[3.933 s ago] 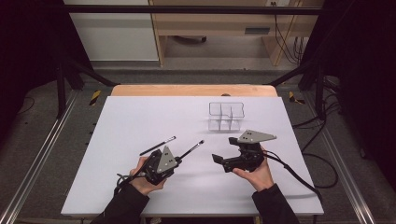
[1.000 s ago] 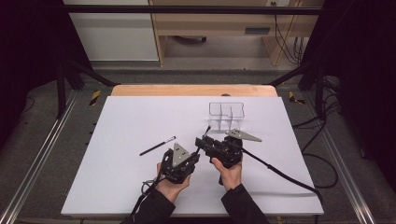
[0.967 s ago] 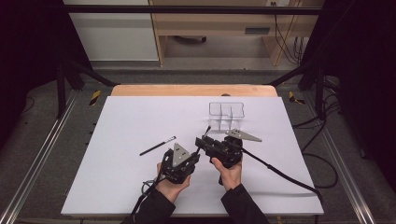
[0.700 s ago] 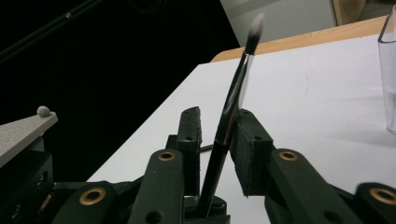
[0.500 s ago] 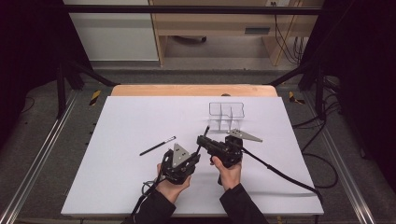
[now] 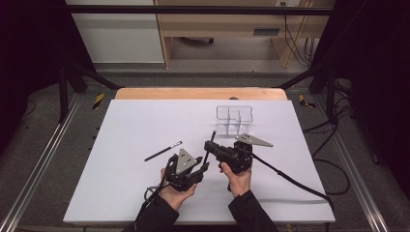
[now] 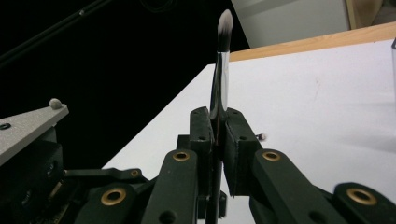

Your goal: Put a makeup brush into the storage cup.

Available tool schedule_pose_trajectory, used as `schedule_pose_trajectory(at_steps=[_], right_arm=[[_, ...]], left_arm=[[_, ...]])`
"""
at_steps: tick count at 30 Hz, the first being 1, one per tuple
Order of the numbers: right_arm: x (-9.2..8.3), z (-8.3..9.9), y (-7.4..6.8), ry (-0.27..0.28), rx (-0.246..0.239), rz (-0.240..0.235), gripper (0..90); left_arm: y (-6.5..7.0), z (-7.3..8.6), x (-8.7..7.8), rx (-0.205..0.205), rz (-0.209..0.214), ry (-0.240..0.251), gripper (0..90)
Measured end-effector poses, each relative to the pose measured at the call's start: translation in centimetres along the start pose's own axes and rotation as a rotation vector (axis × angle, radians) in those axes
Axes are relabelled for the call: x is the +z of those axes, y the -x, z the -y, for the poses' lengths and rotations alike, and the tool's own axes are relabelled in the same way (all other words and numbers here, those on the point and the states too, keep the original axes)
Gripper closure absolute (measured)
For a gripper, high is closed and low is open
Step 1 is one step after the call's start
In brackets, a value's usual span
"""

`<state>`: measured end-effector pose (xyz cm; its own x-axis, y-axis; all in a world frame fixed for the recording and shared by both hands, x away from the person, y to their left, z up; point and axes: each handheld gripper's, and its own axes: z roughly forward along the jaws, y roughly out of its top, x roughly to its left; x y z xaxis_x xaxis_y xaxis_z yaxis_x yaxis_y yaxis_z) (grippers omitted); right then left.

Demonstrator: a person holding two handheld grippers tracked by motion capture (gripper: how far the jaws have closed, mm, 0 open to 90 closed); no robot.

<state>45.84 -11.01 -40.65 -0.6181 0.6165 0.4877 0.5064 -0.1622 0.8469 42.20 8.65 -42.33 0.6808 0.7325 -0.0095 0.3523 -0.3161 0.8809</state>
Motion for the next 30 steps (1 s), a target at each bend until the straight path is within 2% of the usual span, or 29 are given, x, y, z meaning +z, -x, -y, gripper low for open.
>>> schedule_pose_trajectory(at_steps=[3,6,7,10,13,16,23,30], right_arm=[[-0.2,-0.2,0.0,0.005,-0.016,0.004,83.9],[-0.3,-0.3,0.0,0.008,-0.025,0.006,83.9],[-0.4,-0.3,-0.1,0.011,-0.037,0.008,83.9],[-0.6,-0.4,-0.1,0.011,-0.048,0.012,83.9],[-0.8,-0.5,-0.1,0.014,-0.066,0.016,83.9],[-1.0,-0.6,-0.1,0.019,-0.078,0.019,83.9],[-1.6,-1.2,0.0,0.035,-0.111,0.031,83.8],[-1.9,-1.7,0.2,0.044,-0.141,0.052,83.8]], left_arm=[[-0.4,-0.1,-0.3,0.01,0.029,-0.001,53.2],[-0.7,0.0,-0.6,0.039,0.028,-0.003,48.1],[-0.9,0.1,-1.0,0.053,0.034,-0.002,43.2],[-1.1,0.2,-1.3,0.061,0.039,-0.004,38.3],[-1.6,0.4,-2.0,0.076,0.039,-0.004,29.7],[-2.0,0.5,-2.3,0.073,0.043,-0.002,24.0],[-3.6,1.1,-3.2,0.067,0.025,-0.013,14.8],[-5.1,1.5,-4.2,0.066,-0.007,-0.027,11.7]])
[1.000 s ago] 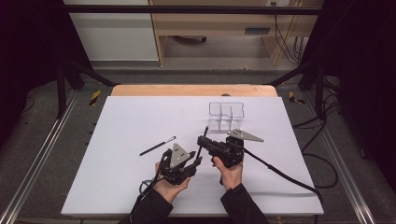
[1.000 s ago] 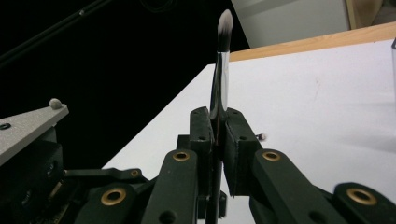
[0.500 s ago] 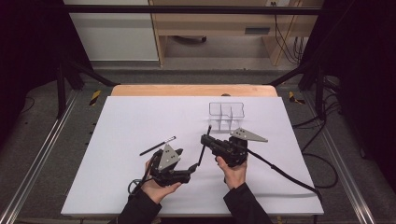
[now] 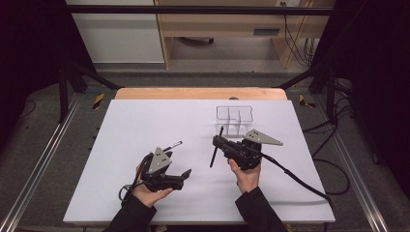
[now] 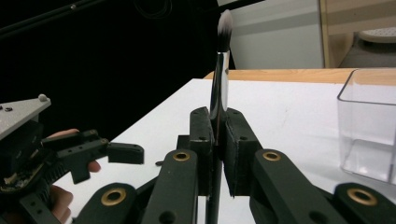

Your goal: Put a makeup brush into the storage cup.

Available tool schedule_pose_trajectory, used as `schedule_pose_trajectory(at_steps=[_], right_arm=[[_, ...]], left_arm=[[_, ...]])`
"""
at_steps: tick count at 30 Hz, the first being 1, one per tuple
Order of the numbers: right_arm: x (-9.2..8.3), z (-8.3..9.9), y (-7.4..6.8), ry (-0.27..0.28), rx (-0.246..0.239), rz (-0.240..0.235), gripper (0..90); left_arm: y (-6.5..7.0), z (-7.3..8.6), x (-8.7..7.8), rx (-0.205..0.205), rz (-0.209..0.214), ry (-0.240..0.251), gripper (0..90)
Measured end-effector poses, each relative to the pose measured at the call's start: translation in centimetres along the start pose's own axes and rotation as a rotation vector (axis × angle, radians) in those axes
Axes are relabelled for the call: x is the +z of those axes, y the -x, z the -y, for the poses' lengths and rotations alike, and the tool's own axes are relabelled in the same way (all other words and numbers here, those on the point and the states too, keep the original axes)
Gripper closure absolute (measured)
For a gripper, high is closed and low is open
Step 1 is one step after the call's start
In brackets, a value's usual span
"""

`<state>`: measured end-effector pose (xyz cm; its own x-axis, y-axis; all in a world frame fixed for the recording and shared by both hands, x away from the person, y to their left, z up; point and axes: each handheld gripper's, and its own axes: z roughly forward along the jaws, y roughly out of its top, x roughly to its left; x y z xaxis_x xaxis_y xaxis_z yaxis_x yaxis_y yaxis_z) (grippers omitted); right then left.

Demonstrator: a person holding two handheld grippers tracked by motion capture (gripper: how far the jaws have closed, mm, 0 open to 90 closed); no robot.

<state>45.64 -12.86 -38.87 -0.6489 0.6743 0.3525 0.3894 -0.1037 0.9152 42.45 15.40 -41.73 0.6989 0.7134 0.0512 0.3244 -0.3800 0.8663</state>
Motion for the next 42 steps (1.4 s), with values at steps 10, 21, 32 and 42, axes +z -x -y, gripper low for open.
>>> schedule_pose_trajectory(at_steps=[10,21,32,42], right_arm=[[-0.6,-1.2,0.7,0.02,-0.036,0.039,83.9],[-1.1,-2.8,2.0,0.036,-0.06,0.098,83.8],[-1.0,-4.0,3.5,0.036,-0.086,0.17,83.8],[-0.6,-5.3,4.8,0.053,-0.097,0.224,83.8]], left_arm=[[-1.9,0.5,-1.4,-0.004,-0.02,-0.004,10.2],[-3.6,1.0,-2.2,-0.02,-0.034,-0.024,9.0],[-4.8,1.5,-2.5,-0.034,-0.056,-0.039,8.2],[-5.4,1.8,-2.5,-0.032,-0.063,-0.045,7.8]])
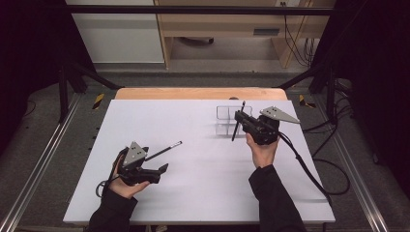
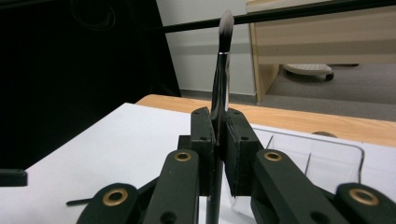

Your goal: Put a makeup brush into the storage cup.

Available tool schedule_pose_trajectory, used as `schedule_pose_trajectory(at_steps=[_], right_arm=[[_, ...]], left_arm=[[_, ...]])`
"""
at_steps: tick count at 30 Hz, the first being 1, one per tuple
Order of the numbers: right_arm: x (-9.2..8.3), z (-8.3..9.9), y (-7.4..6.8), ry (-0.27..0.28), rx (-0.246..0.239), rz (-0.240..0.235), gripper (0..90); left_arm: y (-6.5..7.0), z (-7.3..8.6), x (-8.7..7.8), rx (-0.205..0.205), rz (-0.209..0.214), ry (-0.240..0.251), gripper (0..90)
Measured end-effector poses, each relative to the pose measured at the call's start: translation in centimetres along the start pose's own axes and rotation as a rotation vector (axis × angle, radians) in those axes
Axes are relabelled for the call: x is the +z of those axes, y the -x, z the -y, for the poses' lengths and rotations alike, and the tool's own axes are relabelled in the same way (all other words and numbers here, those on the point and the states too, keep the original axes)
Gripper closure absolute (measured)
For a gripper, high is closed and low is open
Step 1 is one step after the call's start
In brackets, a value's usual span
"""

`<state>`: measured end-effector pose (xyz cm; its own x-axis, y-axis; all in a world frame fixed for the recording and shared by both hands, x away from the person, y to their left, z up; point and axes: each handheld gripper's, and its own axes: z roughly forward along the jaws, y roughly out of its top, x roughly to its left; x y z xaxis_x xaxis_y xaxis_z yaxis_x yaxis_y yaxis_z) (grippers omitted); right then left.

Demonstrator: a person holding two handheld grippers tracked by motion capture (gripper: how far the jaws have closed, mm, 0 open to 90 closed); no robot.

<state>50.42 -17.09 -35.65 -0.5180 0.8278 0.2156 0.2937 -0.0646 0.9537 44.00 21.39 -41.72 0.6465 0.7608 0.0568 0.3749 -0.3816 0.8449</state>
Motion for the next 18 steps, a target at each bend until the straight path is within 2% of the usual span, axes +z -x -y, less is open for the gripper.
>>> schedule_pose_trajectory(at_steps=[11,18], right_arm=[[1.2,-1.1,0.7,0.009,-0.019,0.04,83.8],[2.0,-1.8,1.1,0.011,-0.019,0.056,83.8]], left_arm=[[-0.7,0.1,-0.2,-0.015,-0.003,0.002,7.6],[-0.6,0.1,-0.2,-0.009,-0.003,0.001,7.6]])
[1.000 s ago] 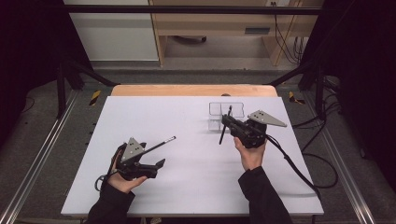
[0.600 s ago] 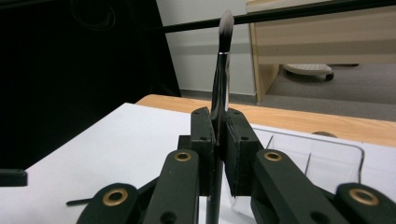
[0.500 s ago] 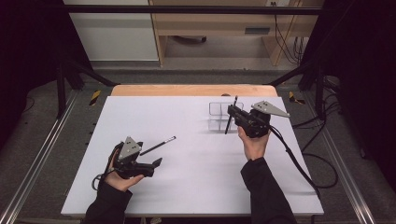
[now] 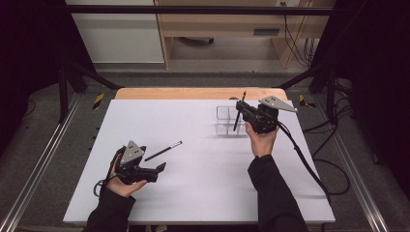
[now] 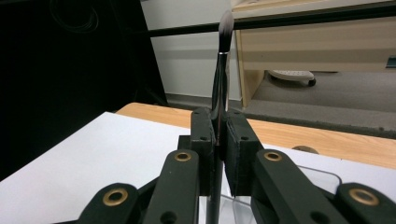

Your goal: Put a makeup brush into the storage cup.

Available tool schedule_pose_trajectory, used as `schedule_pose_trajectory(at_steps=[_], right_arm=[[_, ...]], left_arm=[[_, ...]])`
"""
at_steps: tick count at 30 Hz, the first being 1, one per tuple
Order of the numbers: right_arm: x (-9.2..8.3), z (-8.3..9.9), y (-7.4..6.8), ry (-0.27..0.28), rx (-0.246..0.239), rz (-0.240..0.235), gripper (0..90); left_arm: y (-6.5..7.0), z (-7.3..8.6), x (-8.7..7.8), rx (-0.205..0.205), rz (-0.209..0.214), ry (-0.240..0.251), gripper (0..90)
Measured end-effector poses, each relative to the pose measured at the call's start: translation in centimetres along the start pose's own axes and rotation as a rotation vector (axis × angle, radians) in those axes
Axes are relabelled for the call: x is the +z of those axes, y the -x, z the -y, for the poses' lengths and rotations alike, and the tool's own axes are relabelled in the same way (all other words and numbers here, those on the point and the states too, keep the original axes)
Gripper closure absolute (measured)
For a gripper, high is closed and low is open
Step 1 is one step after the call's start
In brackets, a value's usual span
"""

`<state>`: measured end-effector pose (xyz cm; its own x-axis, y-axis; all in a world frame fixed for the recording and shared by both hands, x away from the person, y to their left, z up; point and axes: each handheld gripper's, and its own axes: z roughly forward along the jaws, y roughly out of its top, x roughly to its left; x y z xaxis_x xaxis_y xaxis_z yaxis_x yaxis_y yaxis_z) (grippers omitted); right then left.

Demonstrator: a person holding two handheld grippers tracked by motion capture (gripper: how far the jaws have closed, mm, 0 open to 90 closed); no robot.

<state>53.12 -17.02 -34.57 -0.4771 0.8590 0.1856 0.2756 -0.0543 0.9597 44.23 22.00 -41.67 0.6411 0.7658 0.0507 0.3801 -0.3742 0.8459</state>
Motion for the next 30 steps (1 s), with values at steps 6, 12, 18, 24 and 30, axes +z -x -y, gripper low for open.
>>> schedule_pose_trajectory(at_steps=[6,12,18,24,30], right_arm=[[0.7,-0.7,0.5,0.007,-0.001,0.026,83.8],[1.4,-1.1,1.2,0.008,-0.003,0.054,83.8],[1.9,-1.4,1.6,0.01,-0.012,0.073,83.9],[2.7,-1.4,1.8,0.005,-0.02,0.089,83.9],[3.2,-1.3,2.0,0.007,-0.026,0.101,83.9]], left_arm=[[0.0,0.0,0.0,0.0,0.002,0.001,7.7],[-0.1,0.0,0.0,0.002,0.002,0.0,7.6],[-0.1,0.0,0.0,0.003,0.003,-0.001,7.6],[-0.1,0.0,0.0,0.003,0.003,-0.003,7.6],[-0.1,0.0,0.1,0.004,0.003,-0.005,7.6]])
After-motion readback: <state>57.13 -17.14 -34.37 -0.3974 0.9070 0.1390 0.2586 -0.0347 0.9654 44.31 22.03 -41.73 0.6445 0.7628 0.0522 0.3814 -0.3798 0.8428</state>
